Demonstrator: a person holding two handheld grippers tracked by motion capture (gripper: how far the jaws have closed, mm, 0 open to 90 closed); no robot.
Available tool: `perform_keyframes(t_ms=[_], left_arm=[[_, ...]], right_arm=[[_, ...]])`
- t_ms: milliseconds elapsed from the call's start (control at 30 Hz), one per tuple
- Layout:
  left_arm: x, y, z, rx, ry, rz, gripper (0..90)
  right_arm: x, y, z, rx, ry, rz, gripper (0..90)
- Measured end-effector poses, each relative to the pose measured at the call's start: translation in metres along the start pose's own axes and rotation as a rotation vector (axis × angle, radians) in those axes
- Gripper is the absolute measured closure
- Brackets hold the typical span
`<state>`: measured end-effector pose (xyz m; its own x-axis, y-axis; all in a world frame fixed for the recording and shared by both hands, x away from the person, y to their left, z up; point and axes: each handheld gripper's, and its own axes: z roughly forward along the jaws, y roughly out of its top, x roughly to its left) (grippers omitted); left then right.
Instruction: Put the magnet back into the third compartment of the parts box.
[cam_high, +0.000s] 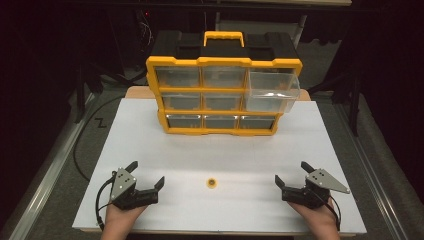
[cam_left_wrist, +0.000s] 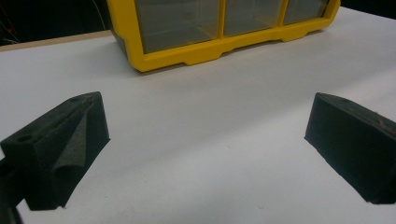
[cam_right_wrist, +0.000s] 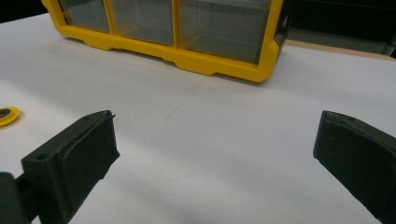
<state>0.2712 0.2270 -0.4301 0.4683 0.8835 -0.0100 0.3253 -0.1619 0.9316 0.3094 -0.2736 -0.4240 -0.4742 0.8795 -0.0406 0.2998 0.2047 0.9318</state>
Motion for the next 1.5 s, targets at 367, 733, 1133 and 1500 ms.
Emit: perform_keyframes(t_ms=[367,733,1133,1500], left_arm=[[0.001,-0.002,-0.001,-0.016,-0.013,-0.002,0.6],[0.004,-0.002,0.0,-0.032,-0.012,-0.015,0.6],[0.004,-0.001,0.002,-0.042,-0.018,-0.024,0.6],[0.003,0.0,0.003,-0.033,-0.053,-0.008,0.2]], right_arm=[[-0.001,-0.002,0.003,0.002,-0.021,-0.004,0.9],[-0.002,-0.002,0.004,0.005,-0.009,0.007,0.9],[0.005,0.003,0.011,0.002,0.023,0.013,0.9],[0.018,0.013,0.024,-0.007,0.057,-0.011,0.9]])
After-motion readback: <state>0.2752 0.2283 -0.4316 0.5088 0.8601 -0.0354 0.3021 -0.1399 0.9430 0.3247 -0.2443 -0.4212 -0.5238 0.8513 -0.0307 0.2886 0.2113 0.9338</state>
